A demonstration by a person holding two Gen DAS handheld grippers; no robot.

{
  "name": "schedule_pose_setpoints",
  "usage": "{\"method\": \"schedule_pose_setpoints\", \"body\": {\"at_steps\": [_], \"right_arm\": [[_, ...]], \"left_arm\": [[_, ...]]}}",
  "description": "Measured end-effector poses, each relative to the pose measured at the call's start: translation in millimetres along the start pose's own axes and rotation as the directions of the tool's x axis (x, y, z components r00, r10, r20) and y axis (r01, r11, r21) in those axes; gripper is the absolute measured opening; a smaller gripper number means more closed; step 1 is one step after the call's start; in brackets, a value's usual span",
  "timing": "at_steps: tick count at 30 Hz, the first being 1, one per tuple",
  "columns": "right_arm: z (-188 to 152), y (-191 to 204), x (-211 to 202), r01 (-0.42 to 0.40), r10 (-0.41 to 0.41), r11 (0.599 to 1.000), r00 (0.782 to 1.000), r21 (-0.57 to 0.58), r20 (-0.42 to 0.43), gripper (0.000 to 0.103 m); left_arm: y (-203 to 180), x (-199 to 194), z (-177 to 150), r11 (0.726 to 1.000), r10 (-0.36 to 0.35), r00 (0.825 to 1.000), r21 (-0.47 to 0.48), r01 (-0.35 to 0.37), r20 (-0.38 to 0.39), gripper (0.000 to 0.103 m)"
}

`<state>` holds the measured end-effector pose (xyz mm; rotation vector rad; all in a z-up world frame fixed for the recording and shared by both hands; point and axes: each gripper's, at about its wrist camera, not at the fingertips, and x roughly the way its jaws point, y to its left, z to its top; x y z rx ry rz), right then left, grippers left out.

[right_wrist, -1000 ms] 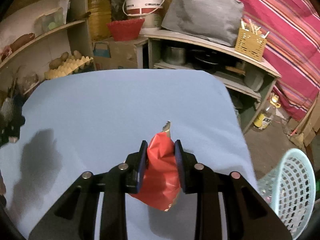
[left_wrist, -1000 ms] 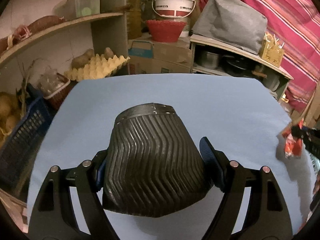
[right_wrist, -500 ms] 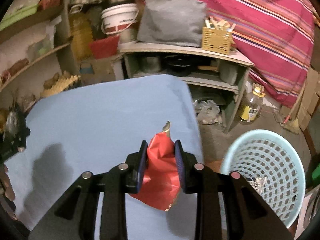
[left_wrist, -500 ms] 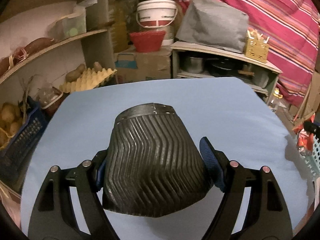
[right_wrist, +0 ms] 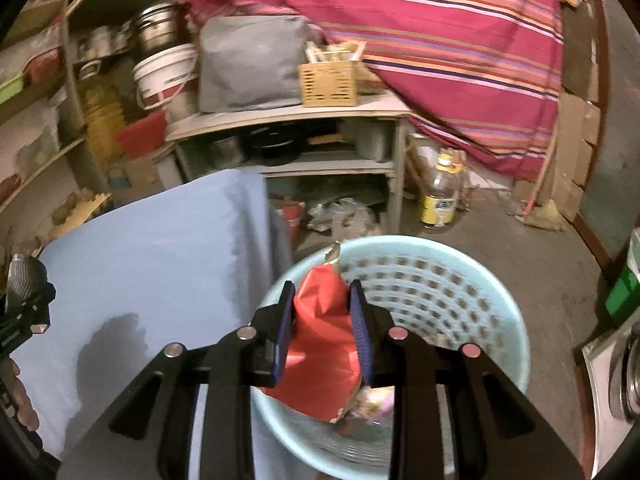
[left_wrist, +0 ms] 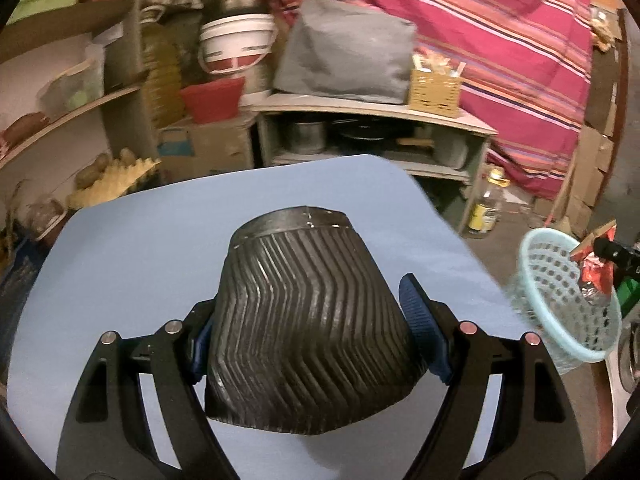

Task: Collect trash
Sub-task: 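Carry the rubber piece and red bag over the basket and open both tools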

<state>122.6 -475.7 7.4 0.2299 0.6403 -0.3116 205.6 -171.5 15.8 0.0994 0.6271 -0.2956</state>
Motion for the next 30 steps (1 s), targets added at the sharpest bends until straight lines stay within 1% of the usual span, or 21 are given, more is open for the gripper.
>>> {"method": "schedule_pose_setpoints", "body": {"at_steps": [4,7,11,14,20,26,30], "right_arm": [[-5,-35,-9,0.02,-0.021,0.999,1.0,0.044,0.012,0.028],[-6,-56,-15,0.041,-0.042,0.997,0.999,0.062,0.027,0.028],[-8,-81,-17,0.04,-0.044,0.994,0.998,0.103,0.034,0.028],[-8,-95,-15,0.04,-0.045,0.992,0.998,0.123,0.037,0.028],[-9,-118,-9,0.03,-0.038,0.983,0.998,0.184,0.04,0.028],[-10,-127,-1,0.046,-0.054,0.978,0.998,0.202,0.033,0.028],[-13,-133,4,0.052,-0.058,0.974,0.998,0.223,0.021,0.028]], "left_arm": [[-39,-1,8,0.998,-0.042,0.999,0.038,0.041,0.021,0.078],[-73,3,12,0.994,-0.095,0.995,0.059,0.094,0.024,0.078],[-112,10,11,0.985,-0.144,0.989,0.095,0.141,0.02,0.078],[-148,20,9,0.974,-0.189,0.982,0.127,0.187,0.003,0.078],[-202,41,8,0.952,-0.26,0.966,0.163,0.259,-0.021,0.078],[-240,50,12,0.934,-0.294,0.955,0.204,0.294,-0.03,0.078],[-248,49,17,0.926,-0.309,0.95,0.218,0.308,-0.03,0.08]]}}
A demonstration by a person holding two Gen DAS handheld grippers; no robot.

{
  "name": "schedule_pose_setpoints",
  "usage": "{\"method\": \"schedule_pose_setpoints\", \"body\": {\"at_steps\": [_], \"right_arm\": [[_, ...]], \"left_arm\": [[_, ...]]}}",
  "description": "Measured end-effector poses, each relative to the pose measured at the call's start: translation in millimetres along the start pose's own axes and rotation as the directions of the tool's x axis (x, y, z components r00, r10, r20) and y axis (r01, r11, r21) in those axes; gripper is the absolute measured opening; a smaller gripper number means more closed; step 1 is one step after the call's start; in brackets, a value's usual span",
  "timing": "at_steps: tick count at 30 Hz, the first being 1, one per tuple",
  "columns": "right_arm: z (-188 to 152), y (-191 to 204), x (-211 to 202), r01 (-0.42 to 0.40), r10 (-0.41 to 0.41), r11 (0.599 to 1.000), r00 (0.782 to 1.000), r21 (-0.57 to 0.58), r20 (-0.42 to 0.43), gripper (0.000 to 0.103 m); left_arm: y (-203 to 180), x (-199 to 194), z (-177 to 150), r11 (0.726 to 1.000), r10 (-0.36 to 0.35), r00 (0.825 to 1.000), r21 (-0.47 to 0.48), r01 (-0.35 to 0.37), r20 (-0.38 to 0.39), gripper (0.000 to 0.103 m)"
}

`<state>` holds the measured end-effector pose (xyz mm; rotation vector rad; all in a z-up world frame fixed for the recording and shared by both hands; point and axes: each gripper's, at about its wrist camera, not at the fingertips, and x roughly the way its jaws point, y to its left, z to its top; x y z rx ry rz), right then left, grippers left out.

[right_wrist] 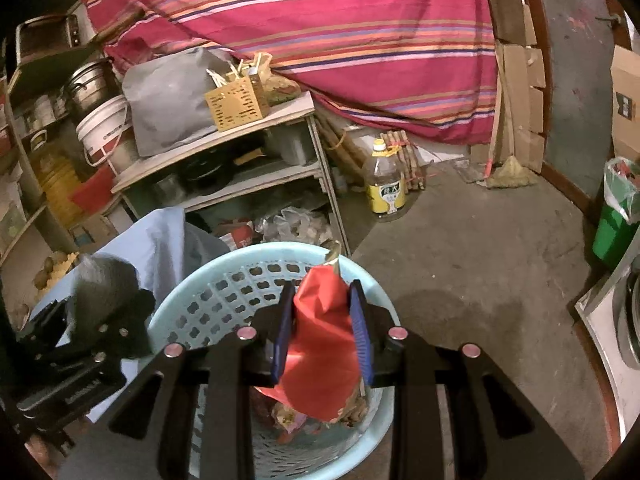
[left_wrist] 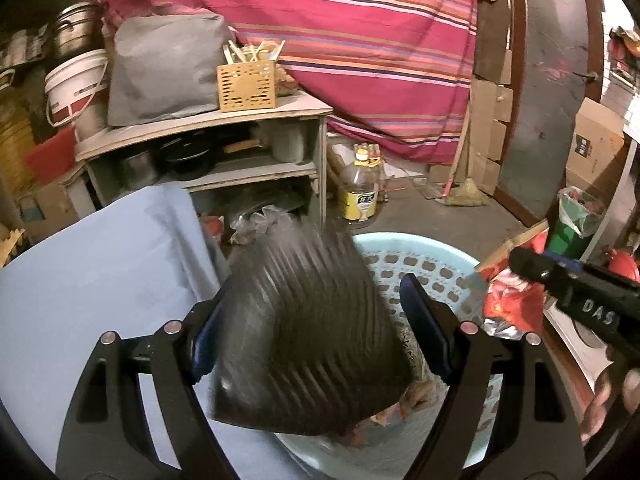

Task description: Collect trash

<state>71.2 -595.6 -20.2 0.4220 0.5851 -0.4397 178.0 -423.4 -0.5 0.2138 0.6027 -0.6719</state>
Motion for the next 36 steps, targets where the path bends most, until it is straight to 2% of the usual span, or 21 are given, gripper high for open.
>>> {"method": "schedule_pose_setpoints", "body": {"at_steps": [2,3,8,12,13,14,16,19,26,29,36], "right_arm": [[-1,0,3,0.003,-0.003,1.0,1.0,0.002,-0.006,0.028],[-1,1,4,0.003,-0.003,1.0,1.0,-0.002,-0.006,0.028],[-1,14,6,-0.012,0.012,0.999,1.0,-0.031,-0.009,0.028],[-2,30,13,-0.026,0.024,0.997,0.999,-0.073,-0.026,0.029],[-3,35,15,-0.021,0.018,0.996,0.999,-0.087,-0.034,0.033],[-5,39,17,-0.007,0.003,0.995,0.999,-0.1,-0.042,0.05],[-7,47,19,0.016,-0.021,0.993,0.999,-0.121,-0.044,0.068],[-10,53,20,0.005,-0.012,0.992,0.999,-0.123,-0.053,0.069],[-18,77,-11,0.028,-0.026,0.984,1.0,-0.176,0.015,0.091],[-26,93,-37,0.024,-0.012,0.98,0.998,-0.196,0.06,0.095],[-40,120,-91,0.013,0.016,0.981,0.989,-0.195,0.149,0.099]], "left_arm": [[0,-2,2,1.0,0.008,1.0,0.001,-0.008,0.006,0.093],[2,-3,2,1.0,0.009,1.0,-0.004,-0.009,0.009,0.095],[11,-11,6,1.0,0.03,0.999,-0.011,-0.03,0.015,0.096],[35,-31,5,0.997,0.063,0.997,-0.05,-0.06,0.045,0.098],[41,-36,4,0.996,0.074,0.996,-0.056,-0.071,0.053,0.098],[47,-42,4,0.995,0.085,0.995,-0.064,-0.081,0.059,0.098],[61,-55,1,0.992,0.102,0.992,-0.085,-0.096,0.068,0.098],[76,-72,-4,0.988,0.127,0.989,-0.098,-0.119,0.079,0.098],[109,-128,-30,0.972,0.204,0.972,-0.141,-0.187,0.118,0.098],[118,-153,-43,0.968,0.224,0.966,-0.148,-0.204,0.132,0.098],[143,-223,-84,0.948,0.3,0.935,-0.171,-0.27,0.187,0.098]]}}
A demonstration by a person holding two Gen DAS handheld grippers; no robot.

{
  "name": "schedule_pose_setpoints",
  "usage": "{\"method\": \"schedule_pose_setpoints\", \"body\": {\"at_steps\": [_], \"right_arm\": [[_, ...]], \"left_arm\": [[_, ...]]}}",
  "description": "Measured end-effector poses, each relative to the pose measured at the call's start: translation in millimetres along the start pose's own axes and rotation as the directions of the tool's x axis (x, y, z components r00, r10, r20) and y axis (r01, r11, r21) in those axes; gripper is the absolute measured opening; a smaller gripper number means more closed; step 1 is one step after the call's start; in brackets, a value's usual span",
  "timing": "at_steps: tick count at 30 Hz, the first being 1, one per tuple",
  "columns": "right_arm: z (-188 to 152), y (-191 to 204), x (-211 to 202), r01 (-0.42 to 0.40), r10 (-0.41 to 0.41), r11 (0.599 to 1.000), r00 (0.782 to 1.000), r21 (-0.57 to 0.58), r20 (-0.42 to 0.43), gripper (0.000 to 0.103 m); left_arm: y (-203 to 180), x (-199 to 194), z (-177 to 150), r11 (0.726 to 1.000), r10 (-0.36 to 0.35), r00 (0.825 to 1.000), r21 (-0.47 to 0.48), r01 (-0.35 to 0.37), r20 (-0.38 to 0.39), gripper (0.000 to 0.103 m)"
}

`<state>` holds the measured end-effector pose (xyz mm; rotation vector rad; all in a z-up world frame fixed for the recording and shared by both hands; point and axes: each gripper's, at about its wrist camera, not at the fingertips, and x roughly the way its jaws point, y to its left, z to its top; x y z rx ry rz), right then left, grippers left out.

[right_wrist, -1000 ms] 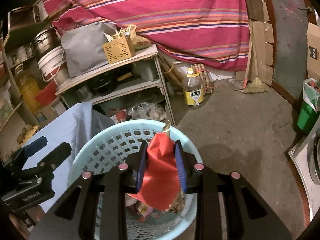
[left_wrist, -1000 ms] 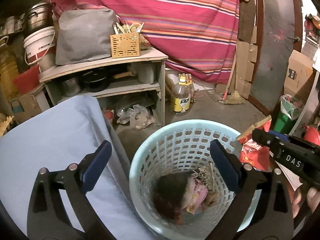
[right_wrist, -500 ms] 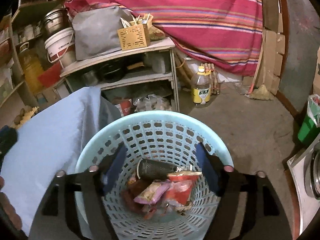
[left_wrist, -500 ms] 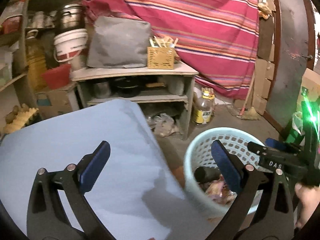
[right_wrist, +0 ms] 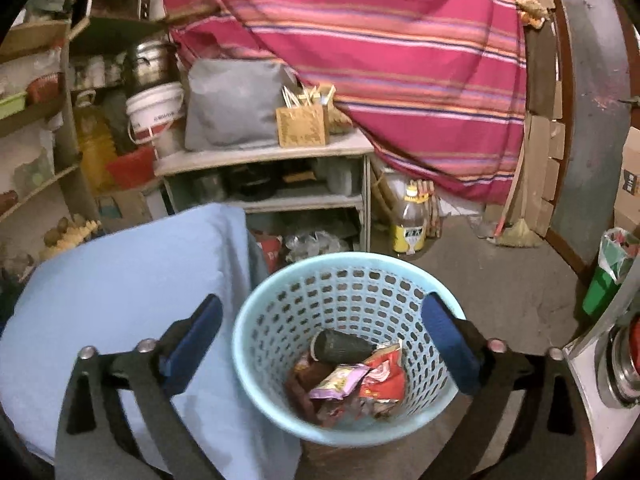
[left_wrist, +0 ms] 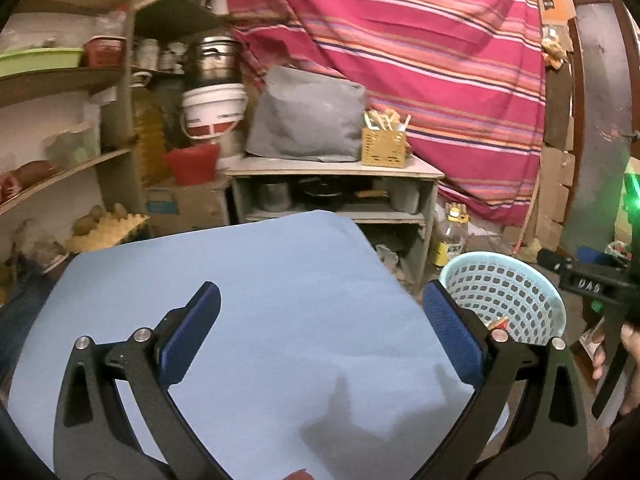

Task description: Collect trash

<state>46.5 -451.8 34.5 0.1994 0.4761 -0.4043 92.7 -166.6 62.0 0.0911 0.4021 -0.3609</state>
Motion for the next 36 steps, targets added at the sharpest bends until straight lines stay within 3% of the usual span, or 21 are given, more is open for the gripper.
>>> {"method": "schedule_pose_setpoints", "body": {"at_steps": [8,16,24,31,36], "right_arm": [[-19,41,-49,-0.066,0.067,0.998,0.996,-0.009,0.061,0.099],[-57,90,-65,-0.121,0.125,0.99,0.99,-0.077,0.057,0.099],[-87,129,-87,-0.196,0.209,0.974,0.971,-0.111,0.12,0.099],[-120,164,-91,-0.257,0.266,0.96,0.961,-0.111,0.076,0.099],[-136,184,-92,-0.234,0.246,0.959,0.967,-0.159,0.064,0.099]], "left_arm": [[49,-54,-37,0.993,0.114,0.993,-0.033,-0.113,0.025,0.098],[90,-72,-75,0.981,0.185,0.983,-0.051,-0.185,-0.012,0.098],[121,-80,-107,0.972,0.219,0.974,-0.078,-0.223,-0.049,0.098],[143,-87,-122,0.961,0.24,0.969,-0.125,-0.246,-0.056,0.098],[143,-90,-125,0.959,0.258,0.966,-0.111,-0.26,-0.034,0.098]]}}
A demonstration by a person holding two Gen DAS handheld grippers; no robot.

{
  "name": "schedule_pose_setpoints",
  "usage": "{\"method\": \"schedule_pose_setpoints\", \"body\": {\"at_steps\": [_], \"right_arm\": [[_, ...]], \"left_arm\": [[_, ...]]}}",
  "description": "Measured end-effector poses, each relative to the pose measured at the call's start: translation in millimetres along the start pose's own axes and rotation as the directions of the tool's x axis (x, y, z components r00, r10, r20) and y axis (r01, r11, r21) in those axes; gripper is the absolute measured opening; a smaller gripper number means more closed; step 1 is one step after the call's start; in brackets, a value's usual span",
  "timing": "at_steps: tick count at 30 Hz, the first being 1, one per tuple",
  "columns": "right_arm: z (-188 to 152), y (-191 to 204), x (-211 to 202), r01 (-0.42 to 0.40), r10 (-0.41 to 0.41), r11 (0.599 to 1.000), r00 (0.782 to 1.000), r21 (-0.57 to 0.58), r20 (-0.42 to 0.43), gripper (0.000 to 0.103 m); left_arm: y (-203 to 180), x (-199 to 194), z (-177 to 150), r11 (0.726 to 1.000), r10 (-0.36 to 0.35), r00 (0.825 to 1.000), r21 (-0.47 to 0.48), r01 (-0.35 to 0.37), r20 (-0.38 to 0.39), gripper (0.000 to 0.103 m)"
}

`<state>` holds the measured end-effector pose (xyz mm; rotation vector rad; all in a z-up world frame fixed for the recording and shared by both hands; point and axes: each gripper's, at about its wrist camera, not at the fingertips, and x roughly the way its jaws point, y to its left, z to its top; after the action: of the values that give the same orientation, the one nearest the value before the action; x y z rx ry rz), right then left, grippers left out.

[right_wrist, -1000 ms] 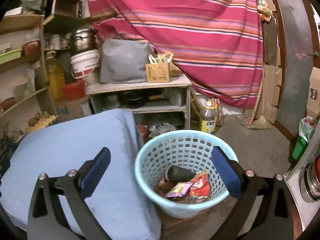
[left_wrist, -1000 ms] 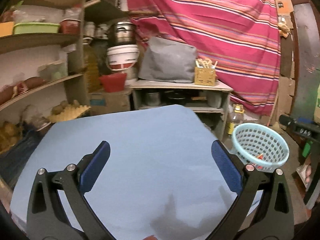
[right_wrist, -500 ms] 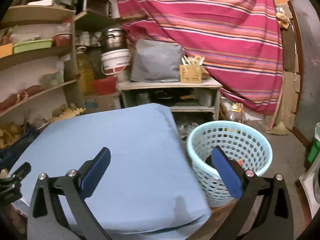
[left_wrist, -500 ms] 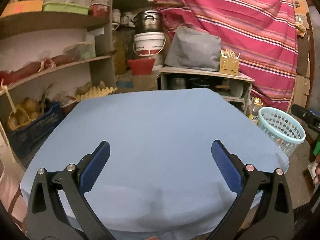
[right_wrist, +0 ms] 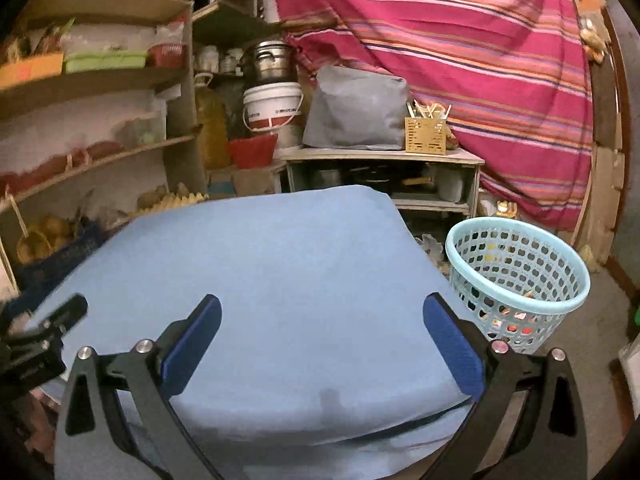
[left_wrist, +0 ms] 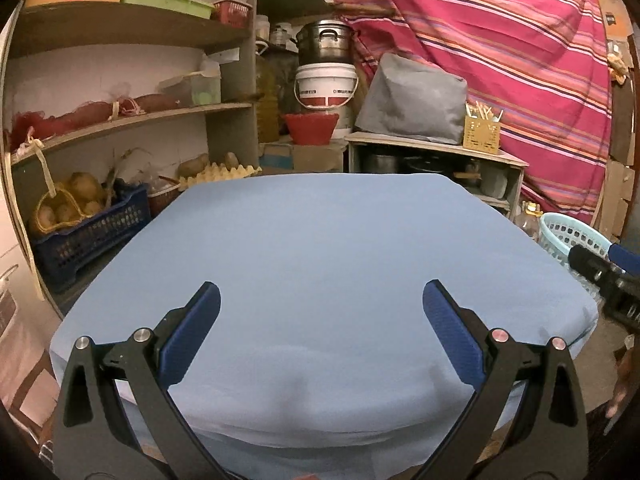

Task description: Collect trash

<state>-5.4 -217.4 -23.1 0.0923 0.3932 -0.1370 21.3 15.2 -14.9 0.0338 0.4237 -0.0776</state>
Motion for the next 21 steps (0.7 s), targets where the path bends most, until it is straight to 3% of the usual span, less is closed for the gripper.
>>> {"method": "schedule_pose_setpoints", "body": {"at_steps": [21], "right_arm": [[-7,36,-3,-0.016,0.018,0.999,1.0,-0.051,0.023,0.099]], "left_arm": [[10,3,-10,0.999,0.038,0.999,-0.01,-0.038,0.003,0.098]]}}
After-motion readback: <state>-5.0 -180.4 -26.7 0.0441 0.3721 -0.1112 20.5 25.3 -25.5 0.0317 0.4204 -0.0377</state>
